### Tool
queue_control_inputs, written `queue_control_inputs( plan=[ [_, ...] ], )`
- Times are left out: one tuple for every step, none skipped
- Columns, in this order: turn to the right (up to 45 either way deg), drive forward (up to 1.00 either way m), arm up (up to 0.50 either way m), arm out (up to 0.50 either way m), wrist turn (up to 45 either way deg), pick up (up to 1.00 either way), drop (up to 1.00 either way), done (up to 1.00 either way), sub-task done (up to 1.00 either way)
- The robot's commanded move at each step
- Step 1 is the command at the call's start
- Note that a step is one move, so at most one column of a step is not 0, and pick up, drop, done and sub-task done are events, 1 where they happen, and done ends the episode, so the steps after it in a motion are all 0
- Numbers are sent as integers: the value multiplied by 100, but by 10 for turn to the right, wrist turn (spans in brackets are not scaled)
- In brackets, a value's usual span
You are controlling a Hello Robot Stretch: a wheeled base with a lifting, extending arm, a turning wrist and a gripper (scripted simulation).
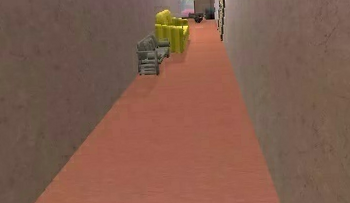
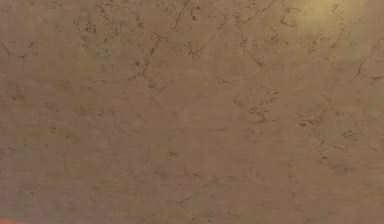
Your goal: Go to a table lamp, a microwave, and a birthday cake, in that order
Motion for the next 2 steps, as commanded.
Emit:
queue_control_inputs(
  plan=[
    [90, 0, 0, 0, 0, 0, 0, 0, 0],
    [0, 100, 0, 0, 0, 0, 0, 0, 0]
  ],
)
